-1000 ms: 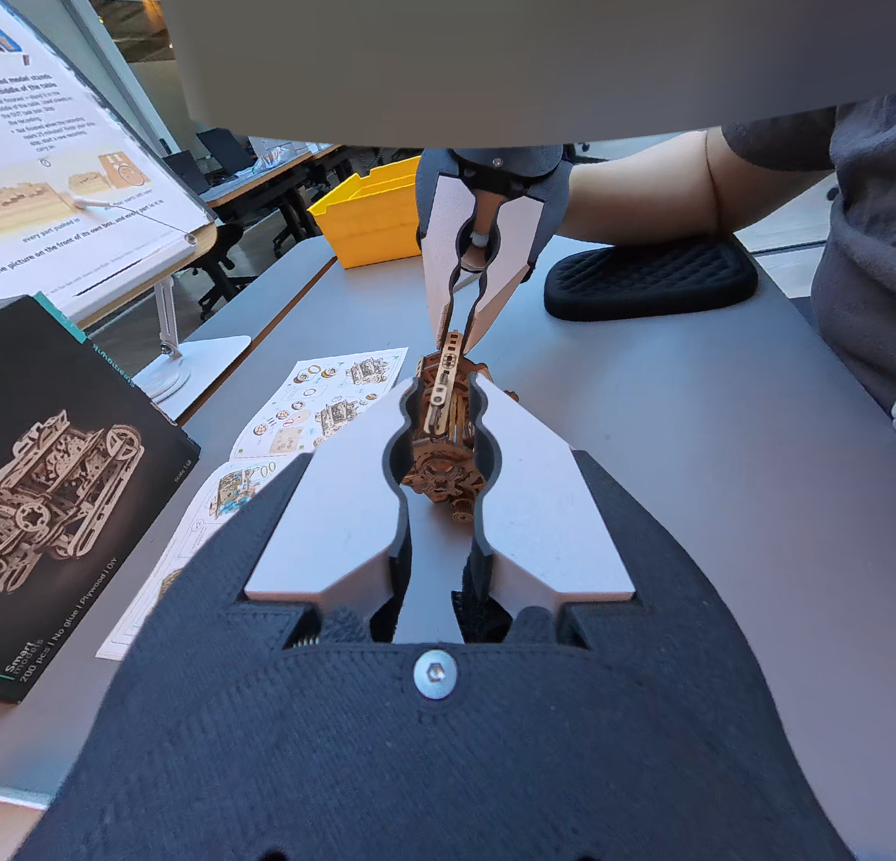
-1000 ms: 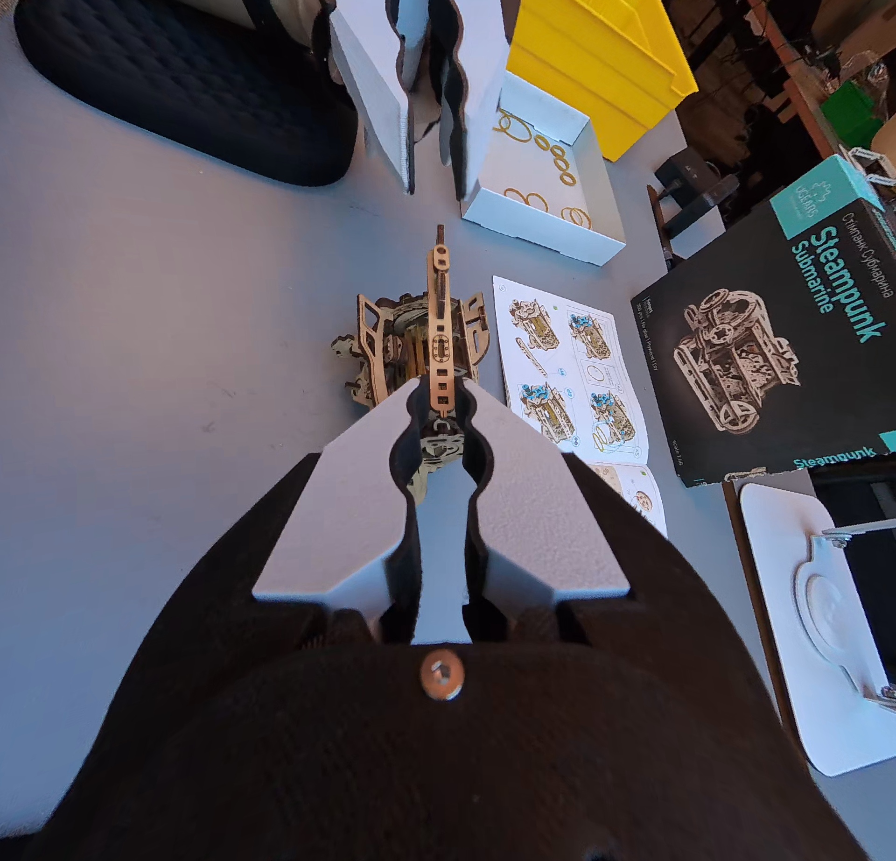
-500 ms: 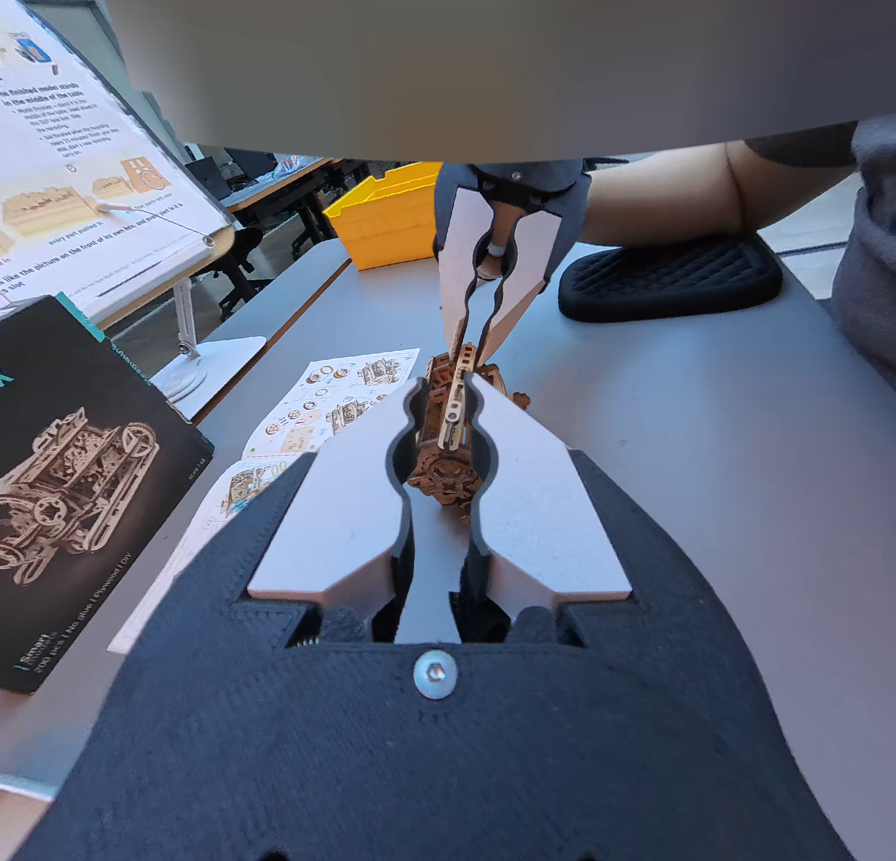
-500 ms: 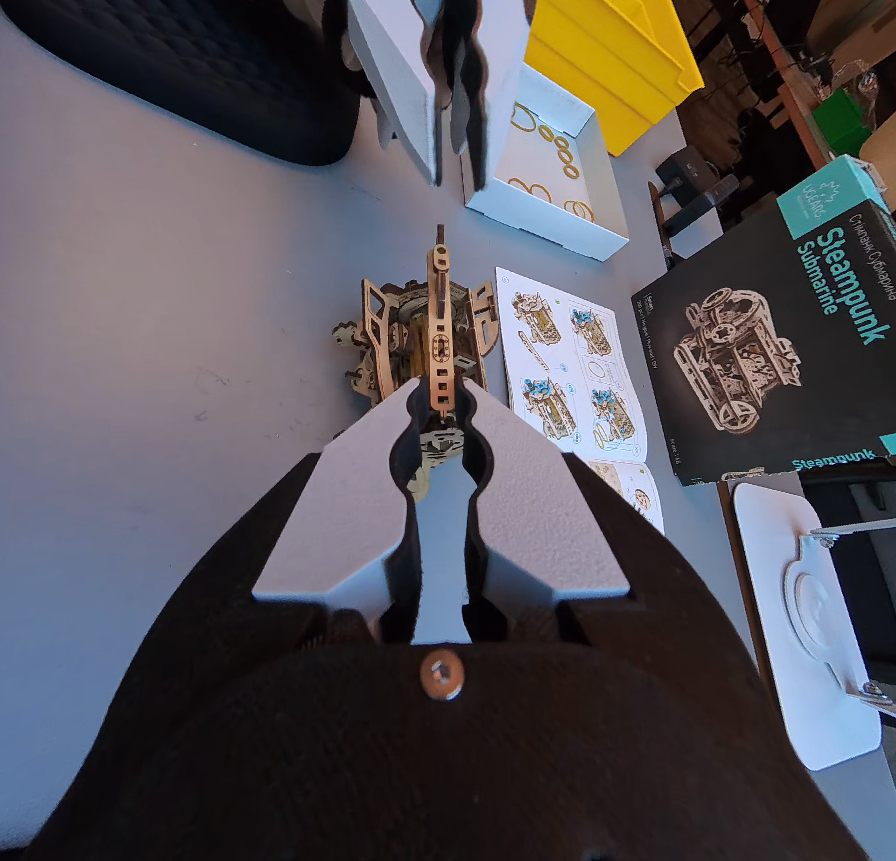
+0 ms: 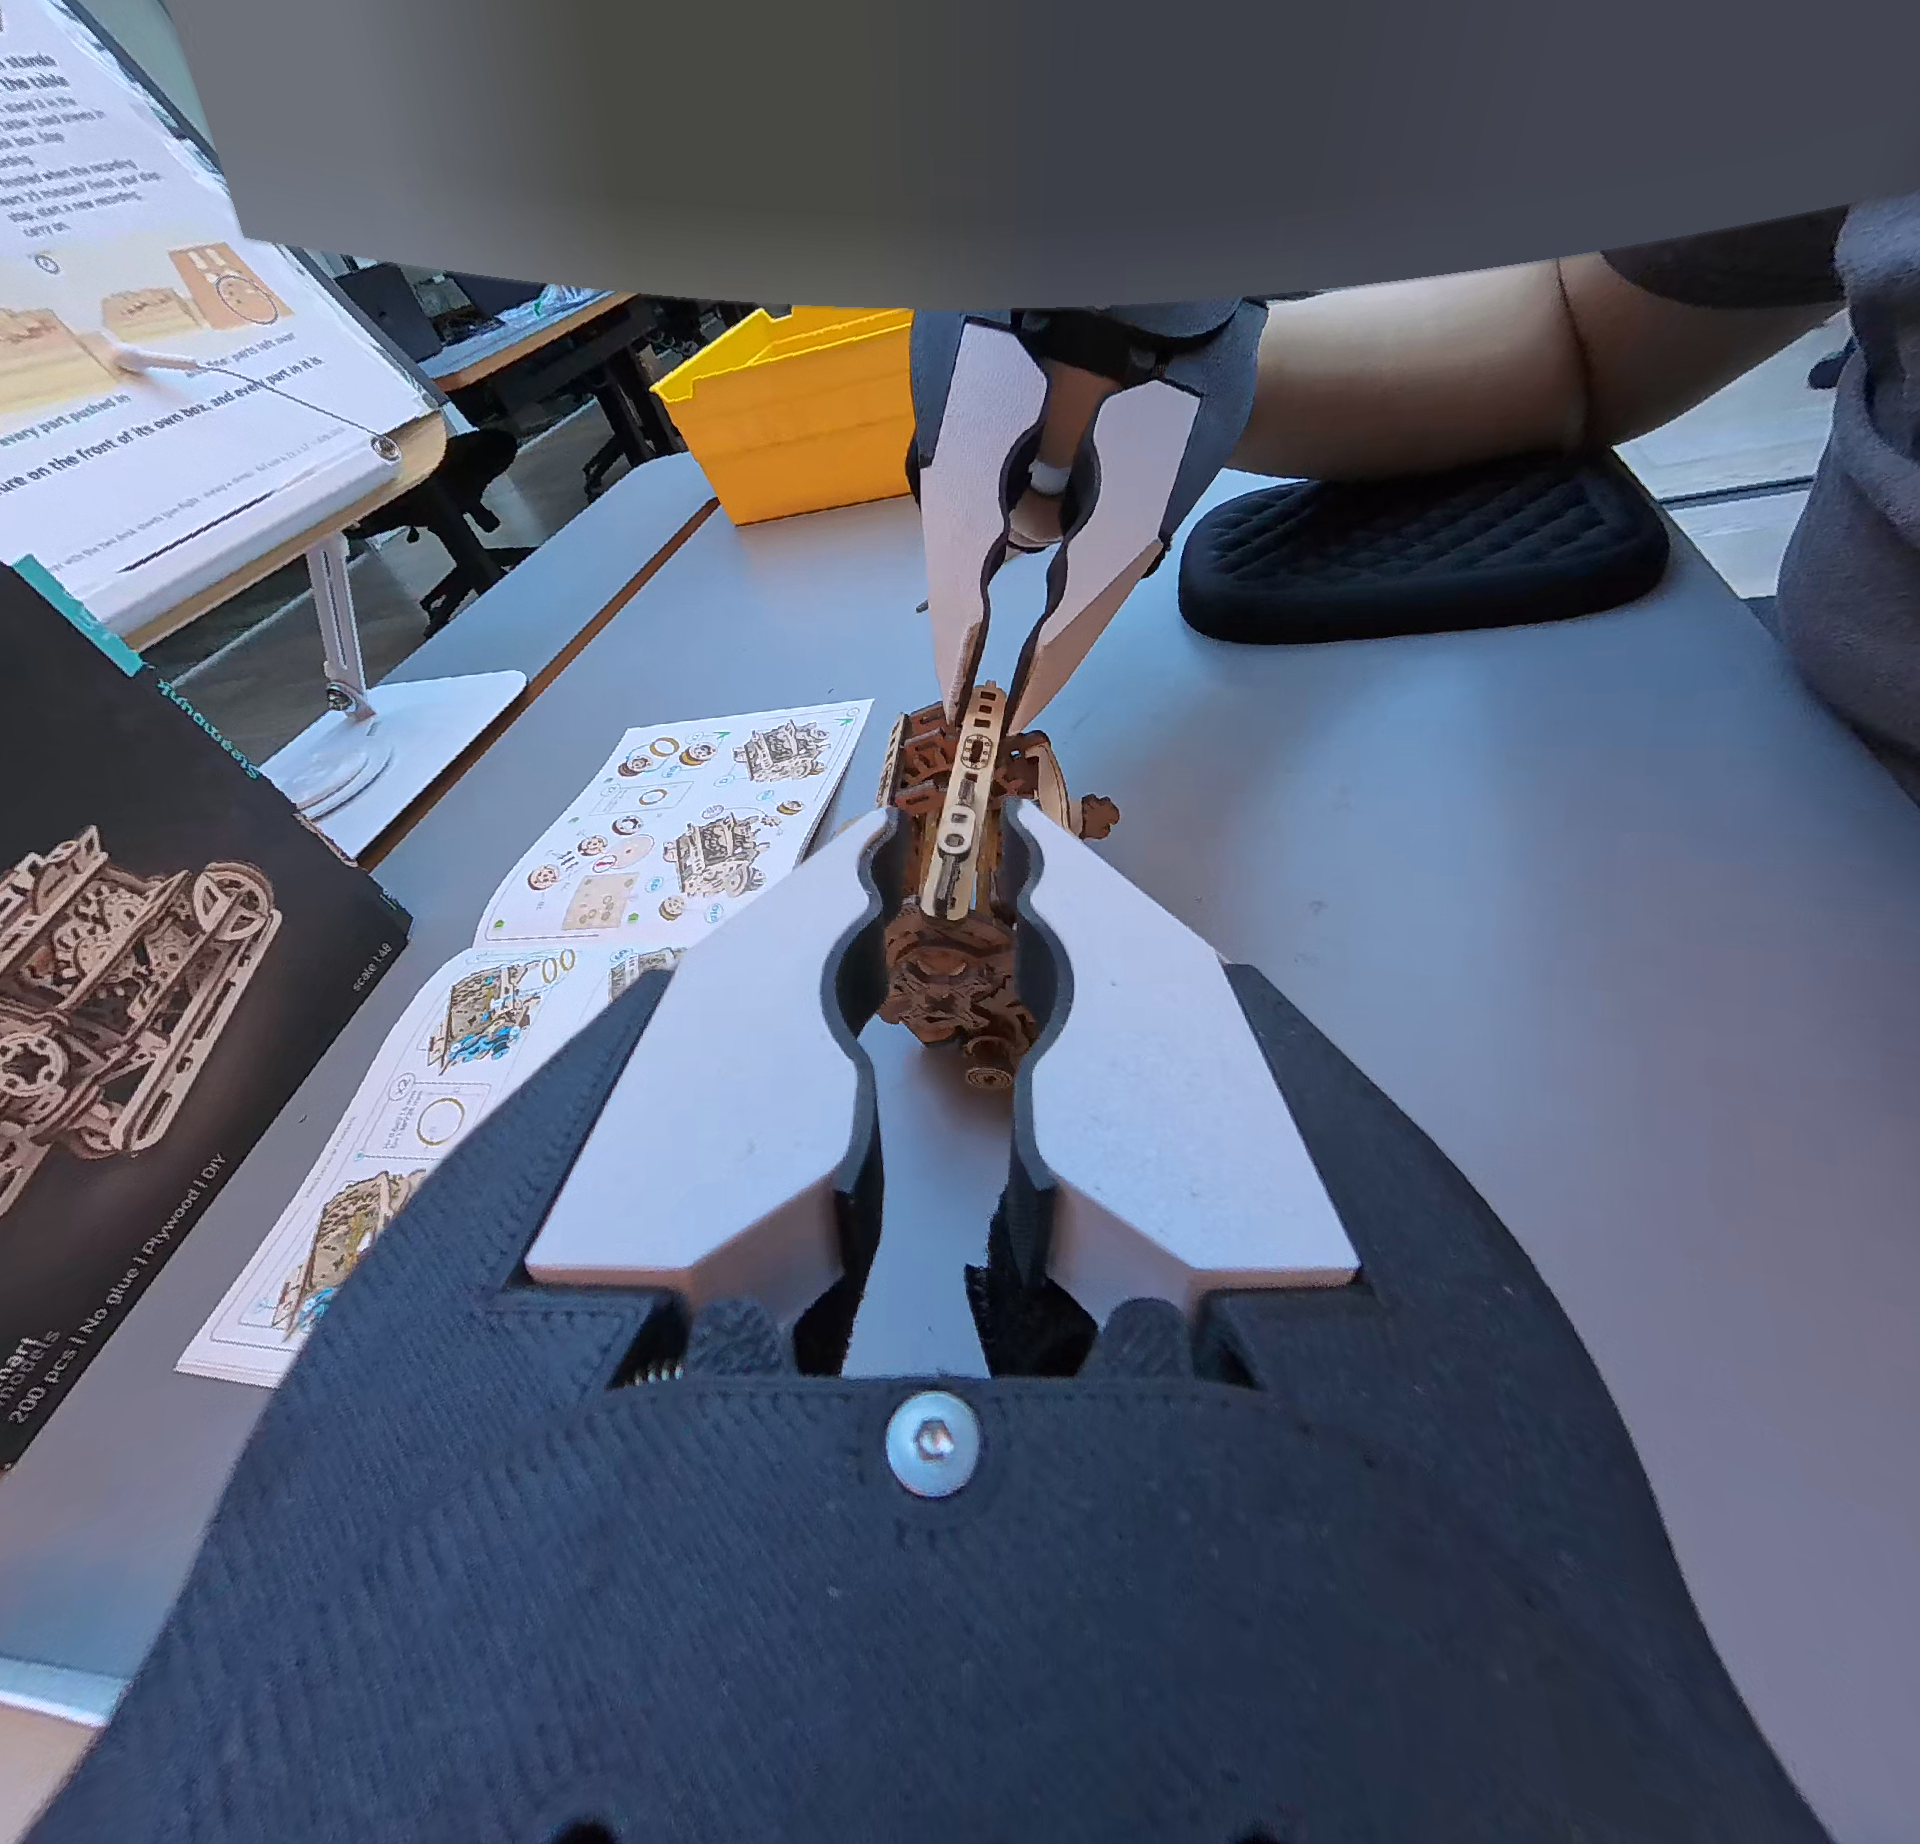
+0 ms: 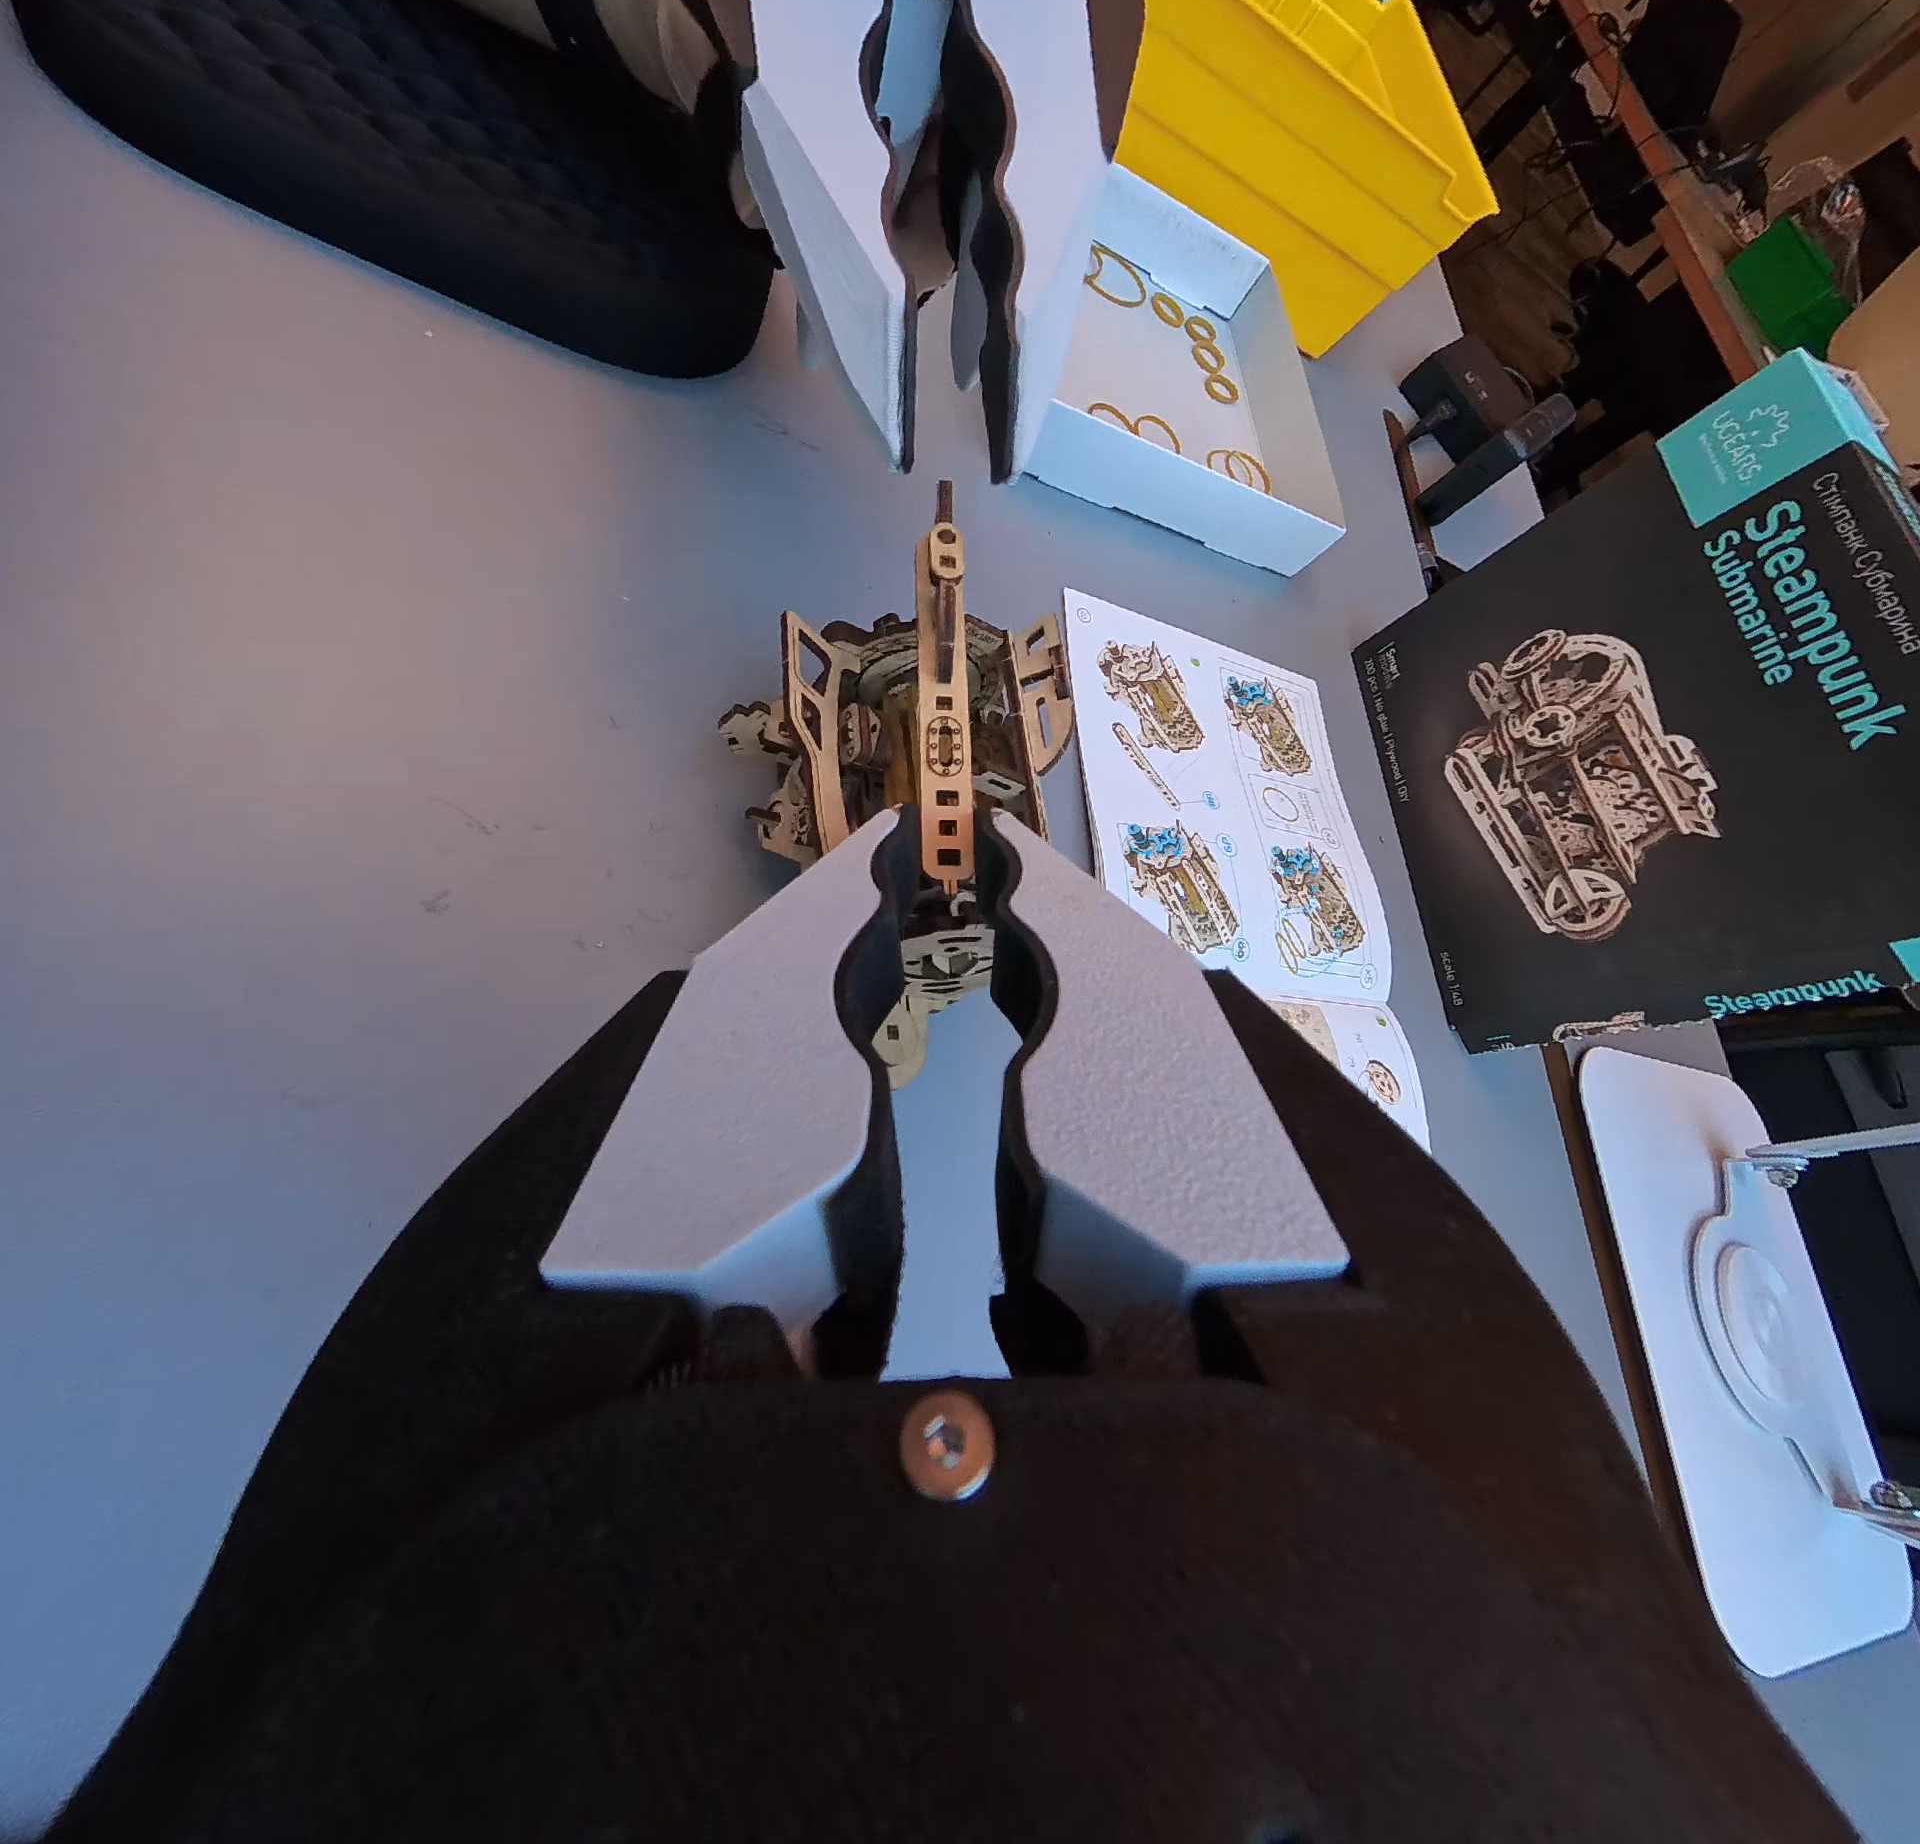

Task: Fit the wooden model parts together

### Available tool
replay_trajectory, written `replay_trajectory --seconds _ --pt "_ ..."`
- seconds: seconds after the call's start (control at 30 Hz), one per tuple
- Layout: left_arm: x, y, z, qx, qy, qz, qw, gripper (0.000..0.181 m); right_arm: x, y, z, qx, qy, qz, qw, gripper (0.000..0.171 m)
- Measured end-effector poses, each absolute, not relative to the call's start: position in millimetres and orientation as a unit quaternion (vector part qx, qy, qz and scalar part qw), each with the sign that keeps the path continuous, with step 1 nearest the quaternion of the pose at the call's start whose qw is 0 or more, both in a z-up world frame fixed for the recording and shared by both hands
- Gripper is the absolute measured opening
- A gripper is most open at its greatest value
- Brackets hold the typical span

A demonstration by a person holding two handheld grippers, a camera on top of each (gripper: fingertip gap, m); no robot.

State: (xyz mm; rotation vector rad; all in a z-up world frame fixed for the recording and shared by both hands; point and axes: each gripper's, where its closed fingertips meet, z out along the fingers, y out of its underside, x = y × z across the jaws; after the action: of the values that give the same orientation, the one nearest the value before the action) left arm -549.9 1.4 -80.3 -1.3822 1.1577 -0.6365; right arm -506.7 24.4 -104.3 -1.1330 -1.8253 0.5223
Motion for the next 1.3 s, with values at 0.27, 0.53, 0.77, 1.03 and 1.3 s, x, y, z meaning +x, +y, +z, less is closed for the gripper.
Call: replay_trajectory --seconds 0.27,0.53,0.77,1.03,1.3 --pt "-547.1 1.0 -87.2 -0.596 0.503 -0.264 0.567 0.011 -506.9 22.6 -104.2 -0.455 -0.739 0.214 0.449 0.009" --pt "-548.2 5.1 -88.6 -0.602 0.496 -0.261 0.569 0.010 -504.9 26.2 -107.1 -0.457 -0.740 0.210 0.447 0.009" --pt "-549.8 5.7 -87.7 -0.605 0.491 -0.268 0.567 0.013 -504.3 28.3 -107.1 -0.455 -0.740 0.201 0.452 0.009" --pt "-548.9 6.9 -92.2 -0.610 0.494 -0.263 0.561 0.013 -504.4 27.6 -107.1 -0.448 -0.744 0.193 0.457 0.008" --pt "-549.8 6.3 -89.8 -0.605 0.495 -0.260 0.567 0.012 -504.8 27.3 -106.6 -0.447 -0.744 0.193 0.459 0.009"
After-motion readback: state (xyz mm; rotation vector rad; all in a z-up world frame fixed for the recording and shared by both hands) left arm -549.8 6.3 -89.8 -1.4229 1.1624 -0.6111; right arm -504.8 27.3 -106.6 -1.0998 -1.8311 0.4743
